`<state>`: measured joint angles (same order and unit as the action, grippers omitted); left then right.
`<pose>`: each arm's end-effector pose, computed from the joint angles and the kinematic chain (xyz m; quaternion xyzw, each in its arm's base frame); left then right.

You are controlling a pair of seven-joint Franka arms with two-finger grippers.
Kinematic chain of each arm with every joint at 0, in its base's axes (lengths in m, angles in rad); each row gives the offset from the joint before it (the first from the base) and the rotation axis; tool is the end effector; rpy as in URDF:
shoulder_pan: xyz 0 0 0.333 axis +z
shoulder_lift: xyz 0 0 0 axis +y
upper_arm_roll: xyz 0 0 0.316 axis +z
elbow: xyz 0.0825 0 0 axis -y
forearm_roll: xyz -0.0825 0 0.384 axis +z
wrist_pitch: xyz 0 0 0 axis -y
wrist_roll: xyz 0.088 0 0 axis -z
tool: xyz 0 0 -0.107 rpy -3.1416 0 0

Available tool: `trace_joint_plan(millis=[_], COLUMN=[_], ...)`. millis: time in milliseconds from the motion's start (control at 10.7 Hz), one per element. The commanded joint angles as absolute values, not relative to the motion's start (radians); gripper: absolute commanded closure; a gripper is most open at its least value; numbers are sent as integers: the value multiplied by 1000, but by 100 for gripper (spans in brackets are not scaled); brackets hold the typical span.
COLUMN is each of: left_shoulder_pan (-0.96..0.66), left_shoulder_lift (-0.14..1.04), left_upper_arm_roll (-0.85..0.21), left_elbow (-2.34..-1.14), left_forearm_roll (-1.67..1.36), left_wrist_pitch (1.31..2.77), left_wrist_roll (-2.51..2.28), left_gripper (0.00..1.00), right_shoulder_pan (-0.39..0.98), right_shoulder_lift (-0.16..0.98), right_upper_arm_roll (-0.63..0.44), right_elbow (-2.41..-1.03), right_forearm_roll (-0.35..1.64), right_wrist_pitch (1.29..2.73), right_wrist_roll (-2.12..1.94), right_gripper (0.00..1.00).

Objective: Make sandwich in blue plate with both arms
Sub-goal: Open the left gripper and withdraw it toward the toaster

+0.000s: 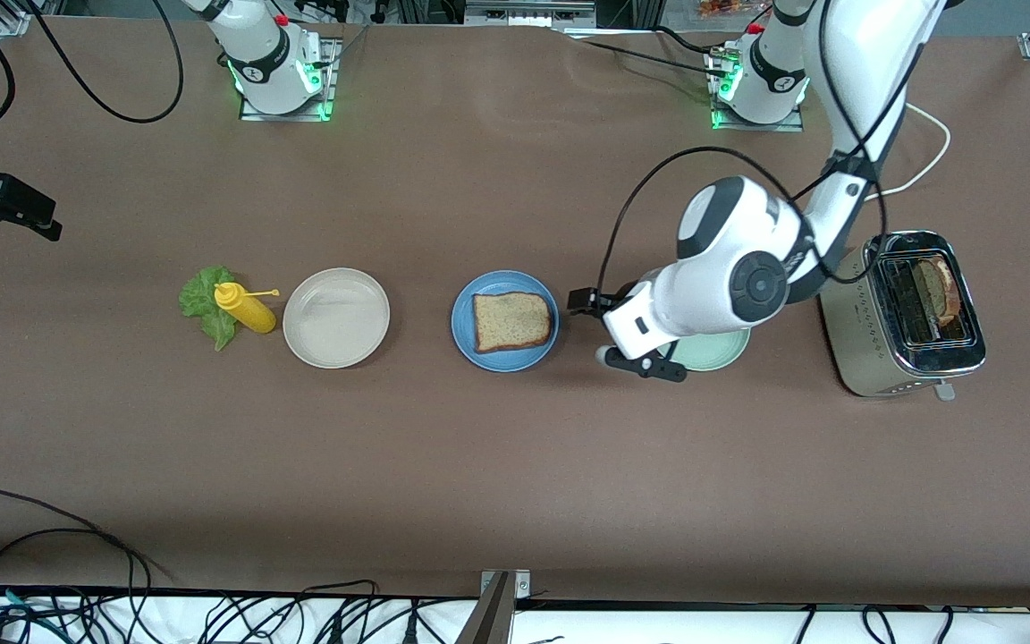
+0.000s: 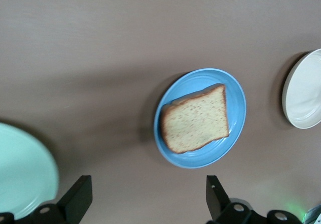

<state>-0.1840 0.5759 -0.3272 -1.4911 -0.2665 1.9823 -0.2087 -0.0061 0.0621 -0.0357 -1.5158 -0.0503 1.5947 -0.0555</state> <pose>0.6187 -0.3229 0.3506 0.9753 -0.0695 -0.1007 0.1838 0.5756 -0.0287 0.6177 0.9996 0.0073 0.0071 0.0266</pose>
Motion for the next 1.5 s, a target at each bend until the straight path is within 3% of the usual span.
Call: trace_joint_plan(millis=[0,376,845,1127,1408], left_shoulder_pan=[-186,-186,-186,-186,-181], left_shoulder_lift=[441,342,249,203,173], left_upper_arm_roll=[-261,-239,-109,-78,-43], left_elbow=[-1522,-1522,-1520,-1520,-1522], left_forearm_roll=[-201,-69,-66,35,46], left_wrist_pitch=[1858,1780,1692,1652,1605], left_wrist_roll=[-224,-227,-219,-210,-207], left_gripper=[0,0,0,0,0], right_shoulder_pan=[-8,-9,2,17,17], right_shoulder_lift=[64,81,86,127,242], right_upper_arm_roll=[-34,-35,-32,-29,-31], right_elbow=[-1502,-1502,-1502,-1503,-1502], right_forearm_roll=[-38,-38,-43,-41,-40], right_wrist_pitch=[1578,1585,1580,1589,1611], right_wrist_roll=[-60,-60,-63,-66,-80], right_gripper=[0,0,0,0,0])
